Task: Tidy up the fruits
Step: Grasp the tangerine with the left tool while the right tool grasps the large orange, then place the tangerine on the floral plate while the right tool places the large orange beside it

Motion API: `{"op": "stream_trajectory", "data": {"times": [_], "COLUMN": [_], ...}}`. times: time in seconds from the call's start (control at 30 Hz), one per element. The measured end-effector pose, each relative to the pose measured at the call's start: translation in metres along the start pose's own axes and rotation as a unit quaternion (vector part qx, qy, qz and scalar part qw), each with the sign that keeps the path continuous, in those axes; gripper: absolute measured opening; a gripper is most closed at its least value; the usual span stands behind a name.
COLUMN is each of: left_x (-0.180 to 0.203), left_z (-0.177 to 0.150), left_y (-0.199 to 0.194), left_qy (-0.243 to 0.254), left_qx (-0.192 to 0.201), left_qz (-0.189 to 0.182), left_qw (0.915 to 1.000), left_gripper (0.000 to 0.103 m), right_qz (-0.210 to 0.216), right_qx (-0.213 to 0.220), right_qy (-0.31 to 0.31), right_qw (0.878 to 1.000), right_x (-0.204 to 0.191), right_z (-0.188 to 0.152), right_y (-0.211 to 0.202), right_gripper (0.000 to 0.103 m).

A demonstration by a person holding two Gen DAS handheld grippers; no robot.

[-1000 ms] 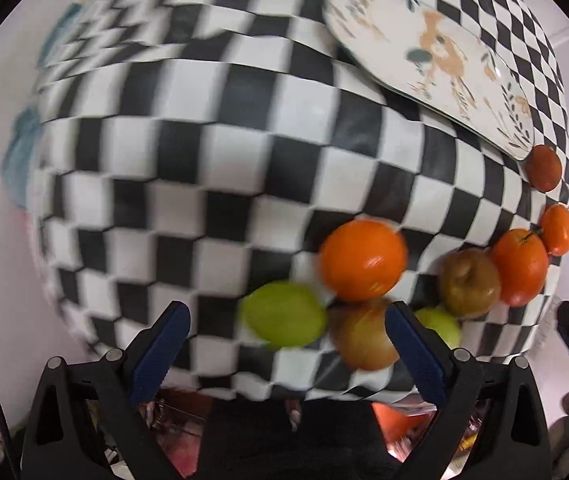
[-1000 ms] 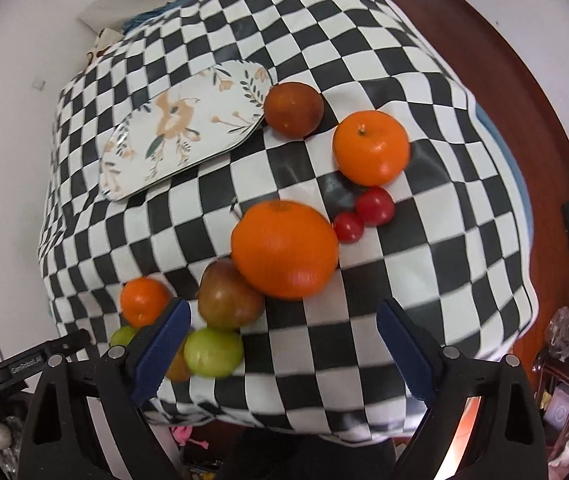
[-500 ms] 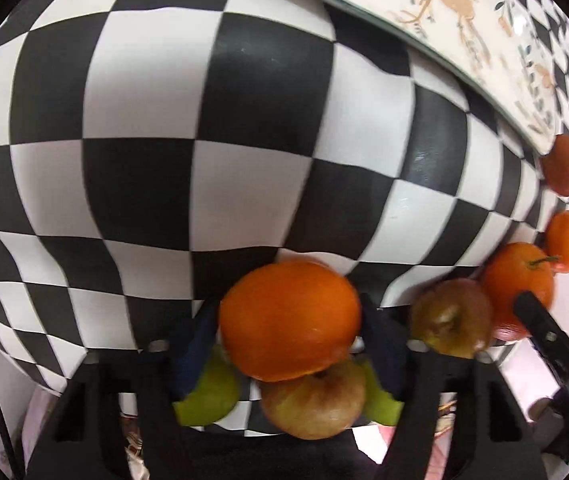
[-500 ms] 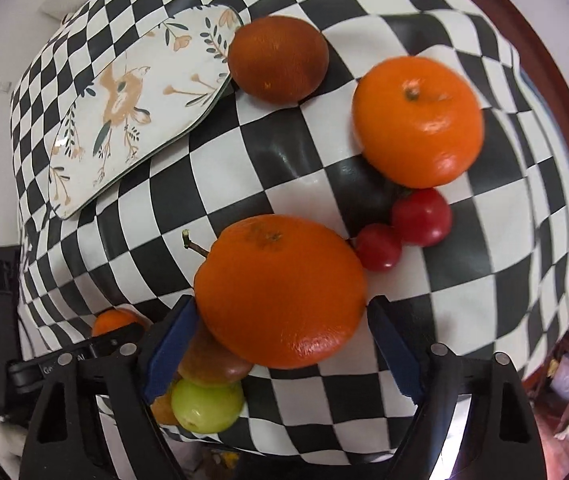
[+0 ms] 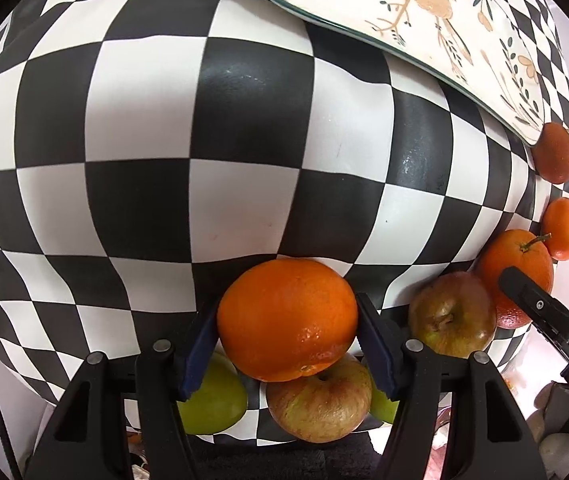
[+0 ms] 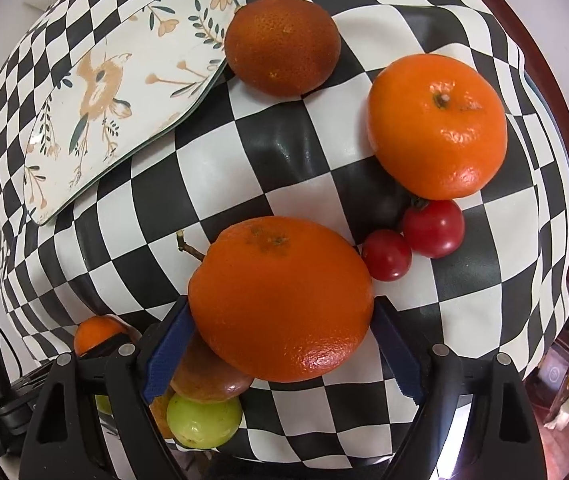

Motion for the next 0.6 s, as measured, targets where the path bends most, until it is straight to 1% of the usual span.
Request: {"op": "stream_trajectory", "data": {"times": [0.1, 0.17, 0.23, 0.3, 0.4, 0.47, 0.53, 0.6], "left_x": [-0.002, -0.002, 0.002, 0.003, 0.013, 0.024, 0.037, 0.055], "left_z": [0.004, 0.003, 0.002, 0.000, 0.007, 0.017, 0.032, 0.056], "left_y": [-0.004, -0.009, -0.024, -0.036, -0.067, -0.090, -0.110, -0.130], "left_qy": [0.003, 0.006, 0.019, 0.025, 0.035, 0.041, 0.046, 0.049], "left_qx": [0.003, 0.019, 0.035, 0.042, 0.058, 0.071, 0.081, 0.088], "left_qz": [0.010, 0.022, 0.029, 0.033, 0.028, 0.013, 0.000, -0.020], "left_qw": [0.9999, 0.9996, 0.9988, 0.9982, 0.9973, 0.9966, 0.9956, 0.9947], "left_gripper": [0.062, 0.062, 0.062, 0.062, 0.062, 0.062, 0.062, 0.062], "right_qz": [0.000, 0.004, 0.017, 0.033, 0.055, 0.065, 0.076, 0.086], "right_qx": [-0.005, -0.001, 0.005, 0.010, 0.020, 0.025, 0.037, 0.049], "right_qy": [-0.008, -0.016, -0.023, -0.034, -0.057, -0.070, -0.082, -0.098], "right_qw": [1.000, 1.000, 1.000, 0.999, 0.997, 0.995, 0.993, 0.990], "right_x": [0.004, 0.005, 0.005, 0.004, -0.003, -0.010, -0.022, -0.031], "right_z": [0.000, 0.001, -0.002, -0.001, 0.006, 0.014, 0.026, 0.047], "right_y": [0.000, -0.005, -0.013, -0.021, -0.038, -0.049, -0.065, -0.080], "right_gripper": [0.088, 0.088, 0.087, 0.087, 0.087, 0.087, 0.087, 0.087]}}
Point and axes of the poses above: each gripper's, at about its wrist camera, not at the fingertips, and y roughly the way its jaws point, x to its right, z to its top, the point moved 5 cm from there along y, roughly the way its jaws point, and after that the axes turned 12 degrees about -y, right-handed, at the moved point
